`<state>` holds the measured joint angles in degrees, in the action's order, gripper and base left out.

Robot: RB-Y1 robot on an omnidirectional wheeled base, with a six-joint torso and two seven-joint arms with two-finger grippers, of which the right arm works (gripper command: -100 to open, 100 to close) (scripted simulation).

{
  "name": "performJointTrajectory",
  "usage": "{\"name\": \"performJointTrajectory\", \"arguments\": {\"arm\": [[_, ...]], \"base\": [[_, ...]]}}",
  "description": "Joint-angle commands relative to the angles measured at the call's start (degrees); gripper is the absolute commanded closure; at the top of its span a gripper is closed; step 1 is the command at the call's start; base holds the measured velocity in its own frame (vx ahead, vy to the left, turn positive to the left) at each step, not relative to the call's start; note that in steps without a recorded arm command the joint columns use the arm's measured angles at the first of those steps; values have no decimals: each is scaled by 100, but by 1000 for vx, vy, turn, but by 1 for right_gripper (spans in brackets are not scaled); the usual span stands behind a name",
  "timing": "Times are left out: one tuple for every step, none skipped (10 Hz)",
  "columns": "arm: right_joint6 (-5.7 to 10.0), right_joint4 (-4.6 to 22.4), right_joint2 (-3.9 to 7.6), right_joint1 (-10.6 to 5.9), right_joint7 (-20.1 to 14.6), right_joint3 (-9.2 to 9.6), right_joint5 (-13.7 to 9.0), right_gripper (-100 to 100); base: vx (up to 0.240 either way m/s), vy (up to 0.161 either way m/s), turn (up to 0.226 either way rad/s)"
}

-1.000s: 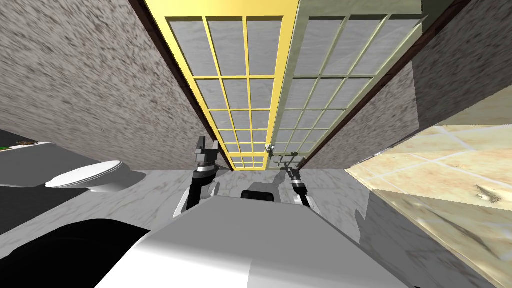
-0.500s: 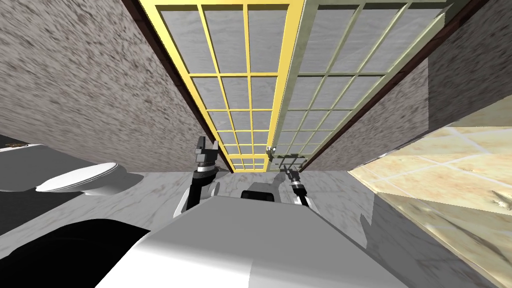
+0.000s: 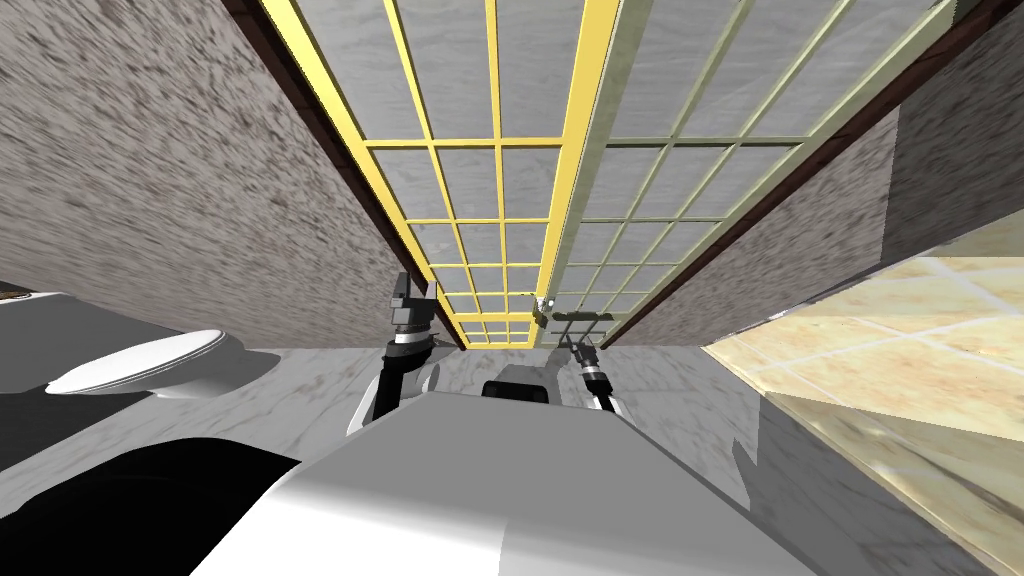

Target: Pull the door open

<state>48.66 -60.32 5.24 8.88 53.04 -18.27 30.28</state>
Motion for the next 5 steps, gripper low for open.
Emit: {"name": "performJointTrajectory", "arguments": {"arm": [[74,198,-38,-50,157,-59,88,-100],[111,300,-45,-81,221,-90,127,-100],[111,300,-45,-81,221,-90,127,-100],[148,401,-52,-111,284,-120,165,-100],[209,567,-68,-164,389,-170,228,-100]], "base": [[136,20,5],[115,19,2],[67,15,0],[51,22,1],[101,21,3]]}}
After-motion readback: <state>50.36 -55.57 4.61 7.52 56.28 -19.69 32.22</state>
